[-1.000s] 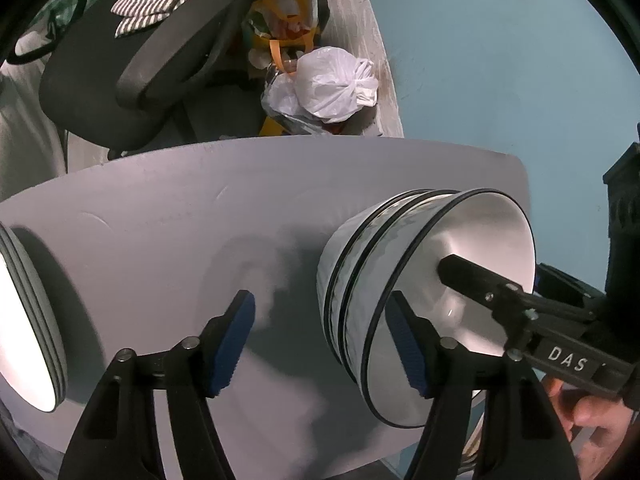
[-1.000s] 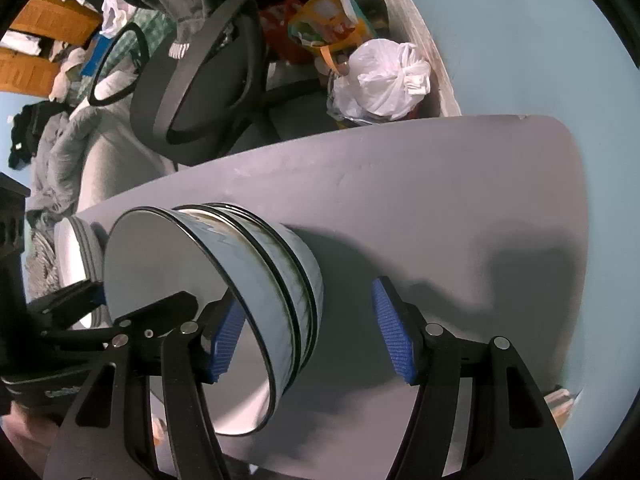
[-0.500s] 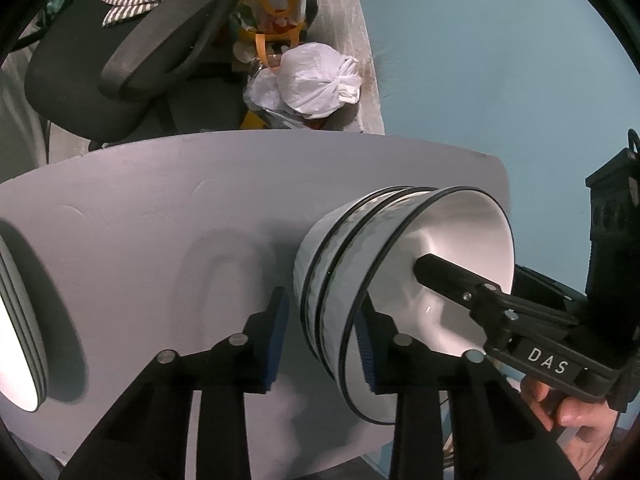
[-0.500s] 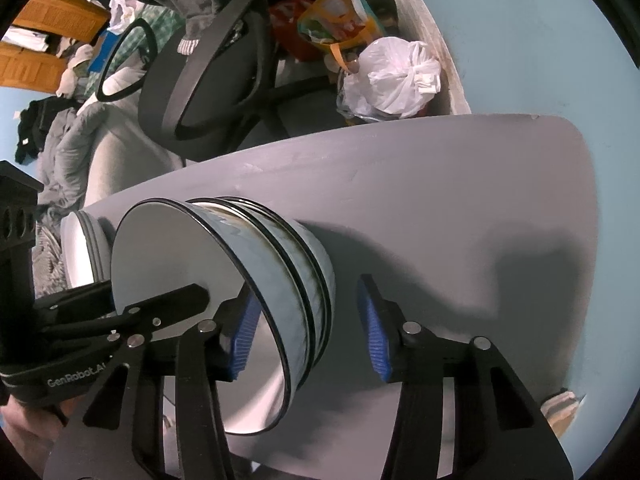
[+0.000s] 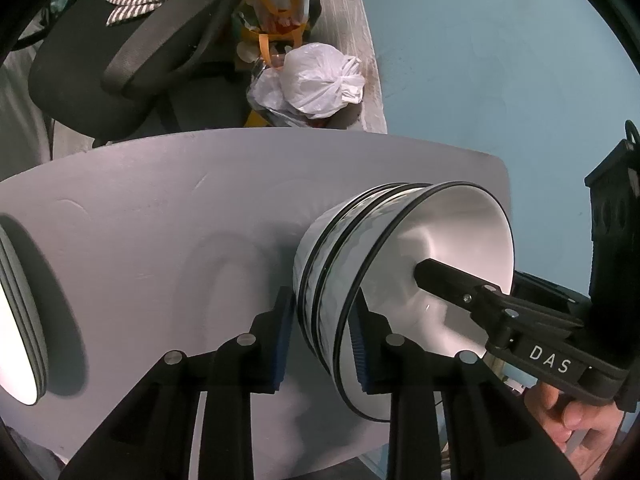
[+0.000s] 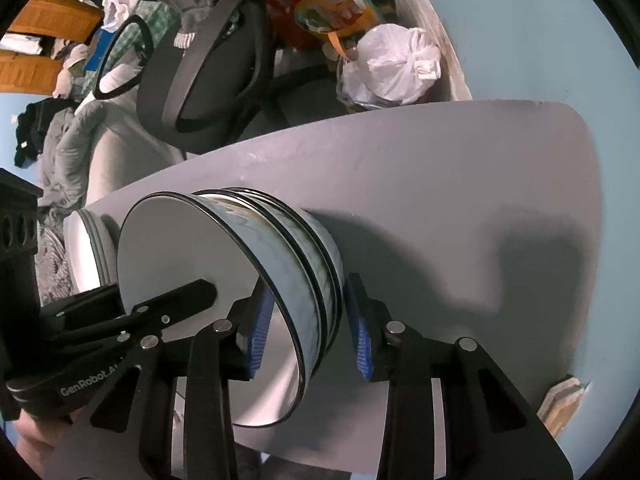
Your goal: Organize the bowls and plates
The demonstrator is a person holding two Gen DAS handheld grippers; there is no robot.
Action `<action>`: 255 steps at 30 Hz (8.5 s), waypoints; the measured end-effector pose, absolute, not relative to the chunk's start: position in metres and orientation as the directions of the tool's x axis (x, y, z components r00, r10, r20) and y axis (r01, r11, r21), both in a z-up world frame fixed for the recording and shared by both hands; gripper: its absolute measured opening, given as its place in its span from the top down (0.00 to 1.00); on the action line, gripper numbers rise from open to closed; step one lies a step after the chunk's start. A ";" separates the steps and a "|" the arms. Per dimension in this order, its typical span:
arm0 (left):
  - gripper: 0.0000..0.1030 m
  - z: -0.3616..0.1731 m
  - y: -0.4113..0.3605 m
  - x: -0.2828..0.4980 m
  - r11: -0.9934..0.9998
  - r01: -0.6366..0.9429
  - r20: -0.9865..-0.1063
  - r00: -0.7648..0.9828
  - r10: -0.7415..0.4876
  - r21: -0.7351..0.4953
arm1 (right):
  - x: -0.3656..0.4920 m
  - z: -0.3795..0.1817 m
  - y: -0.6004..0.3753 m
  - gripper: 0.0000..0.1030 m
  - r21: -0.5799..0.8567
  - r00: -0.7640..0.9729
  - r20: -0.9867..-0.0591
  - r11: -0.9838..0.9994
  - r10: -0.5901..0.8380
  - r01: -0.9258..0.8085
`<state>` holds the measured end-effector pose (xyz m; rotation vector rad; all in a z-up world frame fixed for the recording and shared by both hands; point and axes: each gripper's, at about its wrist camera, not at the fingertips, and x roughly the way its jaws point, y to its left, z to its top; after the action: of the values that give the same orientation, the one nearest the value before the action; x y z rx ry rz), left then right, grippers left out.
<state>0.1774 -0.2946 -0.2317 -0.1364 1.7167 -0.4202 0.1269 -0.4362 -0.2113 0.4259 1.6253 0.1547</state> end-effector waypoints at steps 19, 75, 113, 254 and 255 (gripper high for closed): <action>0.76 -0.221 -0.308 0.172 0.916 0.293 -0.958 -0.164 -0.235 -0.275 | 0.126 -0.205 -0.429 0.85 0.257 -0.061 -0.962 0.958 0.266 0.124; 0.77 -0.157 -0.117 0.138 0.966 0.081 -0.969 -0.041 -0.244 -0.246 | 0.123 -0.161 -0.251 0.85 0.244 -0.072 -0.969 0.961 0.237 -0.127; 0.77 -0.189 0.027 0.178 0.978 -0.042 -0.977 -0.048 -0.206 -0.204 | 0.170 -0.182 -0.095 0.85 0.240 -0.122 -0.969 0.944 0.217 -0.227; 0.14 0.042 0.042 0.038 0.998 -0.036 -0.855 0.518 -0.026 -0.053 | 0.054 0.041 -0.146 0.29 0.145 0.461 -0.866 0.980 0.194 -0.139; 0.14 0.042 0.042 0.039 0.998 -0.036 -0.855 0.518 -0.024 -0.050 | 0.054 0.042 -0.146 0.29 0.144 0.461 -0.866 0.980 0.193 -0.139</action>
<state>0.0387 0.0416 0.0421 -0.0637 1.0265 0.0073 0.0536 -0.1459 0.0416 0.0558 1.0722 0.2044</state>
